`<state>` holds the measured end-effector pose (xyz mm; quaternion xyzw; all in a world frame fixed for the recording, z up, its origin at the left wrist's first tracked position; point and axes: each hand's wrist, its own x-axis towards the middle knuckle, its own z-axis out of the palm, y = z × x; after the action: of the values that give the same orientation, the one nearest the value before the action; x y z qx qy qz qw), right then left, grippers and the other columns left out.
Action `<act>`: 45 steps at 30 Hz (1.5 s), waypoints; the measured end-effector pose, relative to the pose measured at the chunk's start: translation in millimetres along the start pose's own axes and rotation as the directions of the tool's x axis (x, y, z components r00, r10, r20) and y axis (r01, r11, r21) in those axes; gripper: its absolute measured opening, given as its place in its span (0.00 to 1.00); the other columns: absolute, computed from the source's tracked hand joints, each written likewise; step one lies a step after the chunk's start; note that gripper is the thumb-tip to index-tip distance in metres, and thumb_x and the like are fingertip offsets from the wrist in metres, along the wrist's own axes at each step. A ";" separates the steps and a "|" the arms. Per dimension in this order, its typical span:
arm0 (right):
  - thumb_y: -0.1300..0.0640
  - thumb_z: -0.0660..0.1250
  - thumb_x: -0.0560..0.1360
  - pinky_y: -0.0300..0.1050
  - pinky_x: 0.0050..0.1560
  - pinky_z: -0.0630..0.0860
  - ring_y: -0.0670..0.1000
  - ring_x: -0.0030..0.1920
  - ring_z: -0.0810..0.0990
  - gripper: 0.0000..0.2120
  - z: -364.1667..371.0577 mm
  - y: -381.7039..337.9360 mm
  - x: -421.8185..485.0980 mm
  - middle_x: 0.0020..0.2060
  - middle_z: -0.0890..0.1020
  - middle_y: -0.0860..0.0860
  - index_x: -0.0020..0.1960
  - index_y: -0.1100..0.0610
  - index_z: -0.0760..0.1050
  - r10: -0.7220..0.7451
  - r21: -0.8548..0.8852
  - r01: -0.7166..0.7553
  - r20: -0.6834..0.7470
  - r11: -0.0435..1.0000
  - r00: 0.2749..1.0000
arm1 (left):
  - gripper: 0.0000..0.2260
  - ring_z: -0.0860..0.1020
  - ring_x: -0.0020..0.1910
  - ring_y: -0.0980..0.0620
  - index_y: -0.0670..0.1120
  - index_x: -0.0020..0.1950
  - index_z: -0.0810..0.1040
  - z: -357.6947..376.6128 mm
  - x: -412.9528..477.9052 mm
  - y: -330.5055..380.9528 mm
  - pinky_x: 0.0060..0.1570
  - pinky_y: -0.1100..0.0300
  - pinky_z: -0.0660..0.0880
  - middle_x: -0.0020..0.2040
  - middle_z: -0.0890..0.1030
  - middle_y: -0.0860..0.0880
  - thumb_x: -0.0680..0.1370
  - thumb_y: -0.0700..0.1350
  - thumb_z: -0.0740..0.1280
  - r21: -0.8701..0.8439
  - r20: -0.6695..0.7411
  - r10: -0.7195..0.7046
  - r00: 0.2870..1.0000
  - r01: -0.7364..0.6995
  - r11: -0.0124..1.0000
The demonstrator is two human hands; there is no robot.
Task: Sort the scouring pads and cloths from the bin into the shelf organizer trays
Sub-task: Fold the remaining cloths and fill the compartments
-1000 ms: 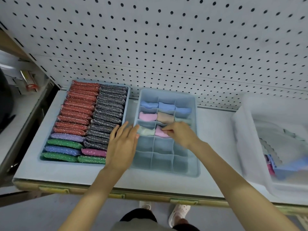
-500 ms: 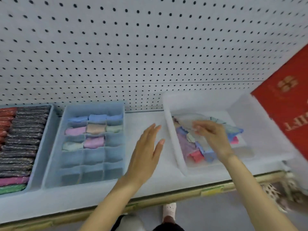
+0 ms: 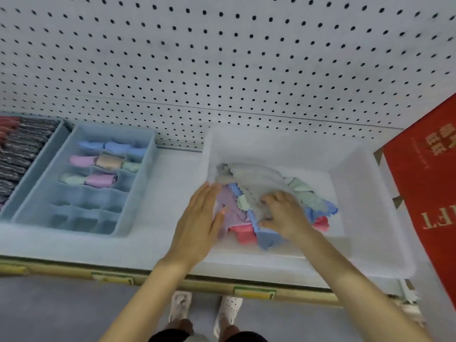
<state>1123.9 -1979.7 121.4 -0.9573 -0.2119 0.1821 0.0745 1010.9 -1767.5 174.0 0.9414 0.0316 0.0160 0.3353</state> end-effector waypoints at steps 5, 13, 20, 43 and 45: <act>0.63 0.66 0.72 0.49 0.48 0.75 0.58 0.52 0.79 0.10 -3.6 6.9 12.7 0.48 0.82 0.56 0.53 0.59 0.79 -0.001 0.025 0.003 -0.114 1.000 0.994 | 0.26 0.49 0.71 0.71 0.50 0.76 0.63 0.0 0.4 0.9 0.66 0.69 0.55 0.71 0.57 0.62 0.81 0.61 0.52 -0.043 -0.026 -0.045 0.999 0.044 0.998; 0.61 0.72 0.73 0.41 0.33 0.65 0.42 0.27 0.64 0.15 -33.4 37.4 -0.7 0.24 0.69 0.54 0.31 0.66 0.72 0.157 0.585 -0.067 -0.105 0.808 0.982 | 0.17 0.61 0.74 0.56 0.47 0.69 0.71 1.2 9.3 4.0 0.76 0.60 0.40 0.69 0.73 0.49 0.82 0.49 0.57 0.096 -0.105 0.077 0.991 -0.066 0.993; 0.60 0.70 0.74 0.44 0.36 0.64 0.50 0.34 0.66 0.11 -135.2 16.2 -42.3 0.31 0.70 0.55 0.40 0.68 0.75 0.042 0.819 0.125 -0.179 0.559 0.983 | 0.17 0.61 0.73 0.63 0.55 0.60 0.70 -18.5 63.6 85.4 0.67 0.65 0.63 0.72 0.64 0.61 0.76 0.42 0.70 -0.273 -0.024 0.271 0.962 -0.267 0.924; 0.64 0.66 0.77 0.34 0.33 0.72 0.46 0.33 0.70 0.11 -231.1 2.1 -90.4 0.37 0.73 0.57 0.55 0.71 0.76 0.148 0.969 0.091 -0.127 0.229 0.981 | 0.09 0.73 0.31 0.63 0.40 0.38 0.79 -100.1 96.6 156.1 0.38 0.67 0.69 0.30 0.78 0.59 0.78 0.39 0.67 -0.578 -0.152 0.193 0.969 -0.245 0.779; 0.66 0.66 0.76 0.37 0.32 0.72 0.46 0.30 0.72 0.10 -231.7 8.1 -91.2 0.31 0.75 0.51 0.57 0.58 0.77 0.219 0.951 0.093 -0.162 0.296 0.962 | 0.16 0.70 0.31 0.55 0.37 0.38 0.77 -104.3 102.7 143.6 0.39 0.60 0.67 0.29 0.73 0.52 0.76 0.49 0.68 -0.540 -0.169 0.122 0.978 -0.195 0.819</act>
<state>1138.1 -2041.6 362.3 -0.7485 -0.0126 0.1472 0.6465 1115.0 -1805.6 346.5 0.8005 -0.0319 0.1120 0.5879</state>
